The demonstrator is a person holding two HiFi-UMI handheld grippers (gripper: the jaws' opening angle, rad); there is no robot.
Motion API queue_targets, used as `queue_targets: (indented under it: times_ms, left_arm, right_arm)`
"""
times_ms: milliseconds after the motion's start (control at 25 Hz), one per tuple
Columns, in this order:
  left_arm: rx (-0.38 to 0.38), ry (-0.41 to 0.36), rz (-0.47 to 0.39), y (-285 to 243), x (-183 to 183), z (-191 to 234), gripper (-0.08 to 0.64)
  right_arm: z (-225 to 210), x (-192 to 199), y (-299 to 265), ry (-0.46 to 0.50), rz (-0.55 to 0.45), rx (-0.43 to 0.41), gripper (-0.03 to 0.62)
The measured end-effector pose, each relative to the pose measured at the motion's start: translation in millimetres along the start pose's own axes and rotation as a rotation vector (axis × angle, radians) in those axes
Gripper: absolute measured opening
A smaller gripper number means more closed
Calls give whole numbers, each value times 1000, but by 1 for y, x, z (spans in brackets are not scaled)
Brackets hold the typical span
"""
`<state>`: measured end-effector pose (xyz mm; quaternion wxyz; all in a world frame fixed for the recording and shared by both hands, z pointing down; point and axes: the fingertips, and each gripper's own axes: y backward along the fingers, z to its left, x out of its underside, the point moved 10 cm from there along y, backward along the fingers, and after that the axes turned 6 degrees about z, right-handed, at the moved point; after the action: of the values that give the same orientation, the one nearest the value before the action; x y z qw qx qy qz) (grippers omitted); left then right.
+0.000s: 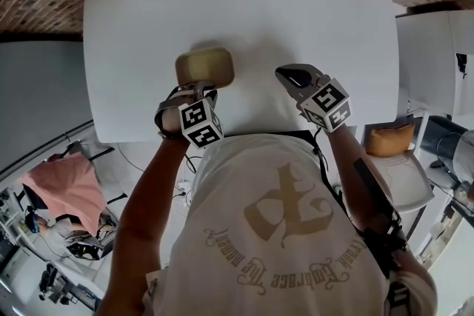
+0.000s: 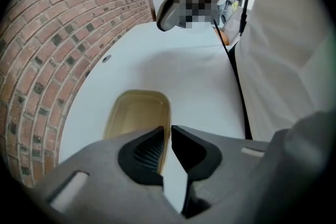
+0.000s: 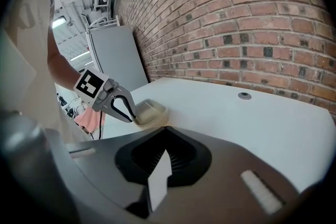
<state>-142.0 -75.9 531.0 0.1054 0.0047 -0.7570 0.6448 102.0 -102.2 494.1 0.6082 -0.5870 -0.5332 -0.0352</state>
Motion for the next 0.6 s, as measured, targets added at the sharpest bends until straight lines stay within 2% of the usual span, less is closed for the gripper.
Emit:
queue_targets:
  times_ms: [240, 440, 600]
  left_arm:
    - [-2, -53, 25, -2, -3, -1, 31]
    - [-27, -56, 22, 1, -4, -2, 22]
    - [-50, -29, -10, 10, -6, -2, 21]
  right_arm:
    - [-5, 0, 1, -17, -9, 5, 9]
    - [-4, 6, 6, -26, -8, 13, 9]
    - [-3, 8, 12, -25, -23, 22, 9]
